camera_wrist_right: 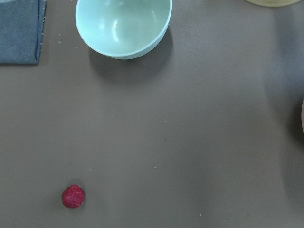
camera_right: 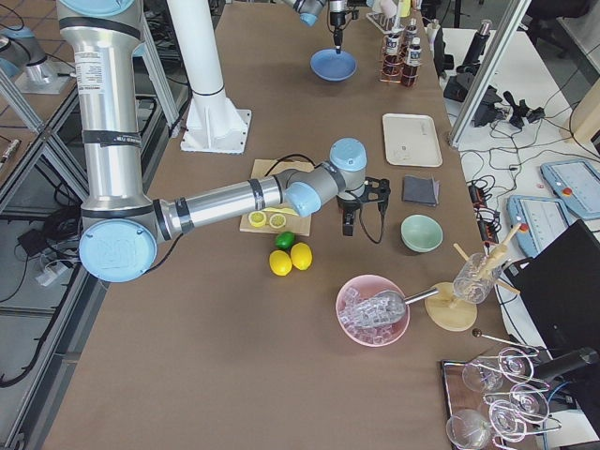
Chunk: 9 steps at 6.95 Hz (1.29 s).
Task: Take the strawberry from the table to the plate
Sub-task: 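Push the blue plate inward with the left gripper while the right gripper approaches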
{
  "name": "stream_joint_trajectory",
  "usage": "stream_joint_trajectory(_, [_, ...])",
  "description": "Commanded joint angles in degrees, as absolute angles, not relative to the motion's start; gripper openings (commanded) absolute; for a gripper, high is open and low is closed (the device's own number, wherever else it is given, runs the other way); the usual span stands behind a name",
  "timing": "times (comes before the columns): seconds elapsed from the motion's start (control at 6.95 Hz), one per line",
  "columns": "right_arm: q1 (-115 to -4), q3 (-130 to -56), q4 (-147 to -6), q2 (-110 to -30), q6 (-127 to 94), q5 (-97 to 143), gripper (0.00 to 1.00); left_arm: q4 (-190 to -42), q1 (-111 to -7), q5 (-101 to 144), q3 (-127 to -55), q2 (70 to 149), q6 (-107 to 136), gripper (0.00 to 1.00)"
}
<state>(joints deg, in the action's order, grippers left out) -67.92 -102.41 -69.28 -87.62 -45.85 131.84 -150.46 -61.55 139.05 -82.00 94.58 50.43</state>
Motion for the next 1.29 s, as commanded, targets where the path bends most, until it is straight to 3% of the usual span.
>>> stream_joint_trajectory(0.0, [-66.72,-101.96,-69.35,-86.67,-45.88,131.66,1.0,-149.85,-60.92,139.49,-84.19,98.94,60.58,0.0])
stream_joint_trajectory(0.43, [-63.12,-101.34,-69.44,-84.56,-49.62,129.2,1.0,-148.37,-50.92,128.97,-93.23,99.32,72.66,0.0])
stream_joint_trajectory(0.86, [-55.82,-101.77,-69.43,-80.95,-56.94,124.37,1.0,-135.39,-37.58,113.88,-103.78,100.62,76.45,0.0])
stream_joint_trajectory(1.15, [-53.27,-101.95,-69.35,-80.86,-57.13,121.65,1.0,-125.31,-26.52,102.11,-103.45,110.33,82.41,0.0])
